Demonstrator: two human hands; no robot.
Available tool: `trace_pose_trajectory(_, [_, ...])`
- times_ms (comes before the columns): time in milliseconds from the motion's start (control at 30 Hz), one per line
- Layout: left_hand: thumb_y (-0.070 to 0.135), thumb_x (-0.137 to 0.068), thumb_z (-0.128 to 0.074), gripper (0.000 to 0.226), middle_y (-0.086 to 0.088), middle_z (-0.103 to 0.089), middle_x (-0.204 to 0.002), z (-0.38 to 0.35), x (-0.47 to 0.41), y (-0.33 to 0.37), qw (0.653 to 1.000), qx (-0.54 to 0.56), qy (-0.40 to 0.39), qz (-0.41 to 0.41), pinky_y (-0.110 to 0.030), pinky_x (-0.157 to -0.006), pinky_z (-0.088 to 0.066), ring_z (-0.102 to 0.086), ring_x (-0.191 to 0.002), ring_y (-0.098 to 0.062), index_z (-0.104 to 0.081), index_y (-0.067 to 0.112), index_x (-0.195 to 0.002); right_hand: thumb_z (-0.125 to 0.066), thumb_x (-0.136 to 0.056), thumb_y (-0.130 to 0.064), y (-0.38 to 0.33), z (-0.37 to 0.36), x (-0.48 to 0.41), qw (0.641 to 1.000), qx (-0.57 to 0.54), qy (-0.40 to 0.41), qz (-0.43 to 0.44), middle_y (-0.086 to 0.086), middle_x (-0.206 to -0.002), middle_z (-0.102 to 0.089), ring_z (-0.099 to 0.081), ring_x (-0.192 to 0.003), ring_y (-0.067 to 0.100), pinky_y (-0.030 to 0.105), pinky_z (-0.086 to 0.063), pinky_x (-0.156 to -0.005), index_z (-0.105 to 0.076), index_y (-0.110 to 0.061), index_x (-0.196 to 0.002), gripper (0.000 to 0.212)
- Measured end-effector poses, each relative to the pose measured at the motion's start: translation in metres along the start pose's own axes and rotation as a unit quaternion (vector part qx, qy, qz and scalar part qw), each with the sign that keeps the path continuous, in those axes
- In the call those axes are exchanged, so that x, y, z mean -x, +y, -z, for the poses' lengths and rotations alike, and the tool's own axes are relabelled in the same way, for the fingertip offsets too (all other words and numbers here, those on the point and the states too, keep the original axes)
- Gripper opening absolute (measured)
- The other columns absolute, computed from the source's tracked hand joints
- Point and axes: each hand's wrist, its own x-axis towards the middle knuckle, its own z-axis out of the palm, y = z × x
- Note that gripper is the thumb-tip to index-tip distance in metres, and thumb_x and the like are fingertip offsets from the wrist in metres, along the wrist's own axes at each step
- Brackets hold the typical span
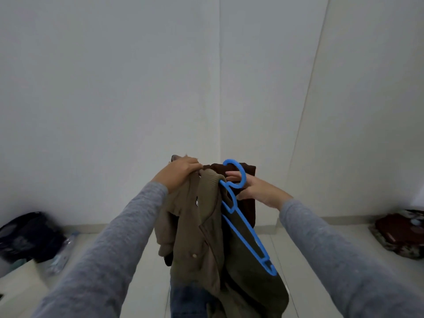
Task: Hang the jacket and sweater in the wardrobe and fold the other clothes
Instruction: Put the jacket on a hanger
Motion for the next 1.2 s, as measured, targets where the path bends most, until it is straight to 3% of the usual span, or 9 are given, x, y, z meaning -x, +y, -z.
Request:
trace_pose_trajectory(67, [-0.001, -0.094, -0.046, 0.035, -0.014, -0.054, -0.131, 0.001, 0.003, 0.003, 1.000, 0.002, 0.006, -0.017, -0.024, -0.099, -0.030, -0.046, -0.123, -0.026, -0.058, 0.009, -0.126, -0.056, -0.084, 0.008, 0.001, -0.015, -0.007, 0.998, 0.004, -0.061, 0.001, -0.007, -0.125, -0.054, -0.049, -0.116, 0.007, 0.014, -0.039, -0.091, -0.043, -0.032, -0.130, 0.063])
trace_pose_trajectory(167, [-0.001, -0.093, -0.048, 0.034, -0.015, -0.052, -0.134, 0.002, 0.010, 0.002, 1.000, 0.005, -0.001, -0.024, -0.032, -0.104, -0.034, -0.044, -0.127, -0.028, -0.060, 0.008, -0.123, -0.054, -0.087, 0.010, 0.006, -0.034, -0.017, 0.994, 0.001, -0.112, 0.008, -0.004, -0.099, -0.061, -0.059, -0.091, 0.005, 0.016, -0.051, -0.080, -0.056, -0.018, -0.102, 0.031])
trace_pose_trajectory(333, [-0.001, -0.091, -0.050, 0.036, -0.013, -0.054, -0.129, -0.001, 0.033, -0.016, 1.000, -0.023, -0.001, 0.019, -0.042, -0.092, -0.046, -0.048, -0.120, -0.028, -0.059, 0.010, -0.124, -0.066, -0.086, -0.021, 0.022, -0.039, -0.031, 0.992, 0.114, -0.051, 0.036, -0.007, -0.087, -0.067, -0.064, -0.080, 0.002, 0.020, -0.049, -0.078, -0.064, -0.024, -0.087, 0.004])
trace_pose_trajectory(433, [0.003, -0.094, -0.045, 0.037, -0.008, -0.055, -0.125, -0.003, 0.045, -0.029, 0.996, -0.055, -0.011, 0.067, -0.031, -0.087, -0.042, -0.047, -0.116, -0.024, -0.056, 0.013, -0.128, -0.067, -0.085, -0.020, 0.031, -0.029, -0.030, 0.990, 0.138, 0.024, 0.034, -0.003, -0.084, -0.066, -0.063, -0.077, 0.006, 0.027, -0.054, -0.078, -0.064, -0.018, -0.086, 0.004])
trace_pose_trajectory(533, [0.005, -0.094, -0.043, 0.038, -0.007, -0.054, -0.126, -0.003, 0.047, -0.030, 0.994, -0.076, -0.027, 0.076, -0.039, -0.088, -0.045, -0.045, -0.117, -0.025, -0.054, 0.014, -0.130, -0.066, -0.083, -0.016, 0.047, -0.021, -0.027, 0.980, 0.195, 0.034, -0.020, -0.001, -0.091, -0.066, -0.063, -0.084, 0.011, 0.032, -0.054, -0.082, -0.063, -0.018, -0.092, 0.010])
trace_pose_trajectory(667, [0.002, -0.089, -0.045, 0.034, -0.012, -0.060, -0.111, -0.006, 0.041, -0.022, 0.993, -0.113, 0.012, 0.033, -0.036, -0.067, -0.042, -0.056, -0.104, -0.032, -0.061, 0.010, -0.119, -0.056, -0.089, -0.018, 0.056, -0.015, -0.025, 0.958, 0.260, 0.089, -0.082, 0.002, -0.087, -0.066, -0.062, -0.083, 0.016, 0.033, -0.051, -0.081, -0.064, -0.018, -0.085, 0.009])
trace_pose_trajectory(800, [0.010, -0.093, -0.045, 0.028, -0.008, -0.055, -0.110, -0.003, 0.031, -0.019, 0.985, -0.134, 0.010, 0.108, -0.034, -0.069, -0.036, -0.052, -0.101, -0.027, -0.056, 0.014, -0.119, -0.054, -0.092, -0.027, 0.026, 0.006, -0.018, 0.951, 0.206, 0.229, -0.011, 0.008, -0.075, -0.066, -0.060, -0.071, 0.022, 0.037, -0.050, -0.072, -0.062, -0.005, -0.074, 0.030])
trace_pose_trajectory(933, [0.014, -0.094, -0.045, 0.025, -0.010, -0.054, -0.106, 0.009, 0.017, -0.021, 0.978, -0.103, 0.063, 0.172, -0.037, -0.071, -0.041, -0.052, -0.099, -0.029, -0.056, 0.014, -0.116, -0.052, -0.096, -0.027, -0.004, 0.007, -0.003, 0.975, 0.121, 0.175, 0.068, -0.004, -0.061, -0.049, -0.043, -0.055, 0.009, 0.020, -0.038, -0.057, -0.053, -0.013, -0.074, 0.025])
trace_pose_trajectory(1200, [0.011, -0.093, -0.046, 0.027, -0.011, -0.057, -0.106, 0.015, 0.007, -0.020, 0.976, -0.094, 0.055, 0.186, -0.039, -0.075, -0.044, -0.056, -0.099, -0.031, -0.060, 0.013, -0.115, -0.056, -0.094, -0.030, -0.001, -0.009, -0.001, 0.981, 0.102, 0.136, 0.095, -0.004, -0.087, -0.066, -0.064, -0.085, 0.012, 0.025, -0.054, -0.078, -0.064, -0.019, -0.091, 0.014])
